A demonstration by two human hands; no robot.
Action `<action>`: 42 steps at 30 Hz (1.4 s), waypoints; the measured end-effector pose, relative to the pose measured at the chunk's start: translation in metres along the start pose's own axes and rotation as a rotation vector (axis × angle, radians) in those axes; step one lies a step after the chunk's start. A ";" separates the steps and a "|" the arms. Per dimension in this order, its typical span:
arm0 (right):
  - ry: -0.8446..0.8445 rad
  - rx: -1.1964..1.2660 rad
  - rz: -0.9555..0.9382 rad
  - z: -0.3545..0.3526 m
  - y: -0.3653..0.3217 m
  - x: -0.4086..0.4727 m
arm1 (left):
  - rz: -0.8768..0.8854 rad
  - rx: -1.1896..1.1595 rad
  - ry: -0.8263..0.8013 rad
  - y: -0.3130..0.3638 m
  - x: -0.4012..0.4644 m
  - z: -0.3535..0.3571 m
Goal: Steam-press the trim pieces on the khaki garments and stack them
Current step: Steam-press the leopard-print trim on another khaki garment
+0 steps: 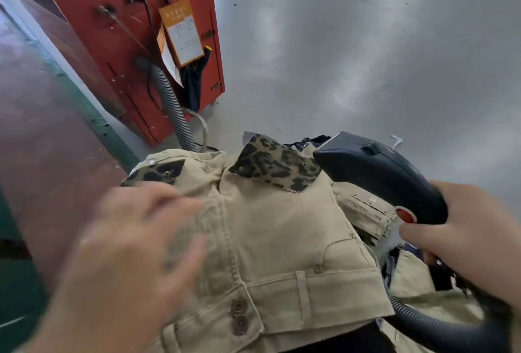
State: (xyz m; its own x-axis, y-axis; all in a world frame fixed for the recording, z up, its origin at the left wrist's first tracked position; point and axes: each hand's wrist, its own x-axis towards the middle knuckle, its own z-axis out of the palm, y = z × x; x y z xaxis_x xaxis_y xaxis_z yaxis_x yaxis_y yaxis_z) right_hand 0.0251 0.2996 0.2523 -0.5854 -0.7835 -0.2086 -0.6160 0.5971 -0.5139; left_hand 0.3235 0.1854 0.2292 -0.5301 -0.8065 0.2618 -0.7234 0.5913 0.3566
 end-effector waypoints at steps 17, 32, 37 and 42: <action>-0.079 -0.148 -0.021 -0.017 -0.002 -0.010 | 0.503 -0.020 -0.391 0.056 0.051 0.061; -0.205 -0.545 -0.164 0.034 -0.046 0.036 | 0.667 0.087 -0.197 0.086 -0.002 0.139; -0.156 -0.435 -0.275 0.066 -0.089 0.081 | 0.665 0.119 -0.228 0.089 -0.004 0.143; -0.103 -0.249 -0.293 0.042 -0.097 0.105 | 0.634 0.125 -0.312 0.091 -0.006 0.140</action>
State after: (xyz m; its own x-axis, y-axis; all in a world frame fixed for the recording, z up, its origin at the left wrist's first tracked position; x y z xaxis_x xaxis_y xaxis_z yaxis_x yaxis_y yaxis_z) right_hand 0.0460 0.1521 0.2452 -0.3179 -0.9323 -0.1723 -0.8653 0.3596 -0.3491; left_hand 0.1991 0.2434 0.1347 -0.9534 -0.2812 0.1092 -0.2694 0.9566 0.1110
